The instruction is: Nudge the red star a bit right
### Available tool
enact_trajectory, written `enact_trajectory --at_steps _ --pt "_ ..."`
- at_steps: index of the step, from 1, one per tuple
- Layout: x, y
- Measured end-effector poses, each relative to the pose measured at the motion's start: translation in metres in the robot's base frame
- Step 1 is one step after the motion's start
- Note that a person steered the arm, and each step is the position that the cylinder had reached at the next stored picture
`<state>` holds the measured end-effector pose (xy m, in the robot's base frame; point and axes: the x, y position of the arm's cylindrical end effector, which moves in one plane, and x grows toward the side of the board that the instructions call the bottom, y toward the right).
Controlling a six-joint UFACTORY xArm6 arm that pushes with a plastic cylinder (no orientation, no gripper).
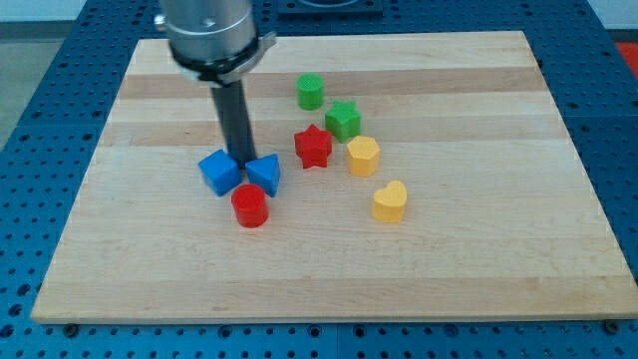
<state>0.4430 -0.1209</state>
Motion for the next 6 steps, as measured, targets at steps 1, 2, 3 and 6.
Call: enact_trajectory --at_steps 1,2,3,6 --pt "0.019 -0.016" --pt "0.002 -0.004" --pt "-0.028 0.032" --pt "0.048 0.090"
